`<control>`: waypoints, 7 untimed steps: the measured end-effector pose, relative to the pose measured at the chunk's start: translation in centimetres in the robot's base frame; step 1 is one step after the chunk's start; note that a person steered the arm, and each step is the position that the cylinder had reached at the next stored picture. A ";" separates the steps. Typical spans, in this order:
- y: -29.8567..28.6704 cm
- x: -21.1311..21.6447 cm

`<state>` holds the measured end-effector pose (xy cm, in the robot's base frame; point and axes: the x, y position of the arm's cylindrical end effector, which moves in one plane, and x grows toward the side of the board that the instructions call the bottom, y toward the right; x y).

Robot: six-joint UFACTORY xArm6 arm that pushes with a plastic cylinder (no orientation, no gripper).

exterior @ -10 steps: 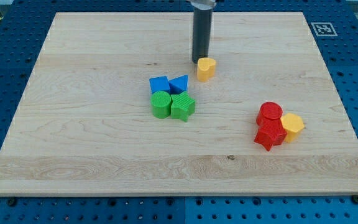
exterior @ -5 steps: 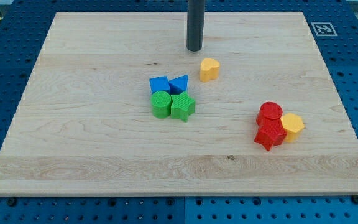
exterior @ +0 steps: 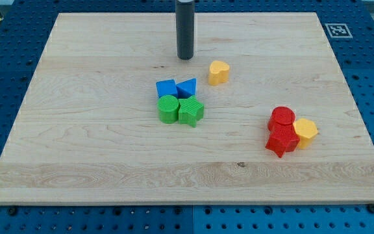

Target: Place the yellow heart towards the top right side of the red circle

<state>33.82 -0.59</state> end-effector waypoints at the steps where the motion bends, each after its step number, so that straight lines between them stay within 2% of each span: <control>1: 1.2 1.3; 4: 2.6 3.2; 7: 8.7 4.7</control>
<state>38.54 8.11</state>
